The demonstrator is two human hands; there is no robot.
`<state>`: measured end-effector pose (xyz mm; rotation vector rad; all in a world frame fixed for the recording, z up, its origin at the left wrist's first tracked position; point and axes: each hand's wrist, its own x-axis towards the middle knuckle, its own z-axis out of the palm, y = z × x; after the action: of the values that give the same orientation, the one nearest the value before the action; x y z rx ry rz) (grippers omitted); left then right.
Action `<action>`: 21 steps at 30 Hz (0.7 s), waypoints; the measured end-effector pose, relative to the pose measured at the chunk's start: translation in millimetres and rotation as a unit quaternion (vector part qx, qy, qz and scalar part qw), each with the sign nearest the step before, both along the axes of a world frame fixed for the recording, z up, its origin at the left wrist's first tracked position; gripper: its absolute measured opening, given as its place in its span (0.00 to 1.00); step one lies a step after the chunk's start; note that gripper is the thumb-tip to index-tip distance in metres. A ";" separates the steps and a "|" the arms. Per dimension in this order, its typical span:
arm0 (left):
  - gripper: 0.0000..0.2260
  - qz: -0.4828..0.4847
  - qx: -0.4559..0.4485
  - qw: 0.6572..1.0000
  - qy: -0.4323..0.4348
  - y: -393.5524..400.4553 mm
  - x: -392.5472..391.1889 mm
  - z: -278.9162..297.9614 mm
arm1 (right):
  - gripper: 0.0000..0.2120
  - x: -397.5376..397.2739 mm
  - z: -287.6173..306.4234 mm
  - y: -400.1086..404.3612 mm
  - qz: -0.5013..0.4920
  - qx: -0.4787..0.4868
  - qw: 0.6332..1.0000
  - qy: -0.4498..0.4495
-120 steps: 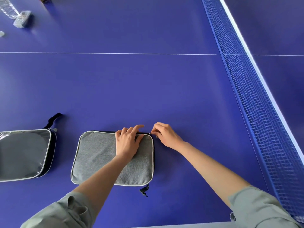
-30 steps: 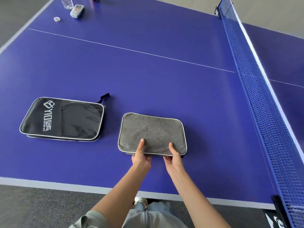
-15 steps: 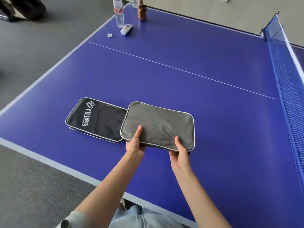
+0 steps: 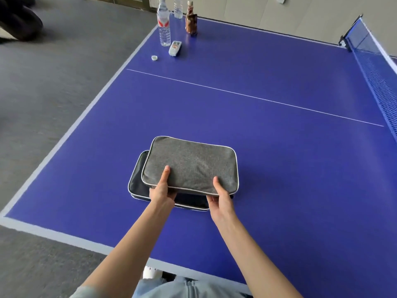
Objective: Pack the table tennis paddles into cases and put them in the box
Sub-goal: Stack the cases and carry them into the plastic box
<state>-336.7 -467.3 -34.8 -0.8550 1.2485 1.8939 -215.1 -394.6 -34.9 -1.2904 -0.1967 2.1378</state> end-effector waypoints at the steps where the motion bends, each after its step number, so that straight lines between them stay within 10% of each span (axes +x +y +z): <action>1: 0.31 -0.014 -0.011 1.000 0.001 -9.1 -11.8 -0.9 | 0.23 -10.7 -2.8 -10.0 -0.004 -0.006 1.000 -0.004; 21: 0.19 -0.254 -0.094 0.962 -0.036 -64.8 -71.5 -10.1 | 0.28 -18.7 -21.7 -39.6 0.126 0.129 0.950 -0.254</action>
<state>-408.2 -532.1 -44.9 -0.6138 1.4547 1.3408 -233.8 -434.2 -56.7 -1.7006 -0.8674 1.8495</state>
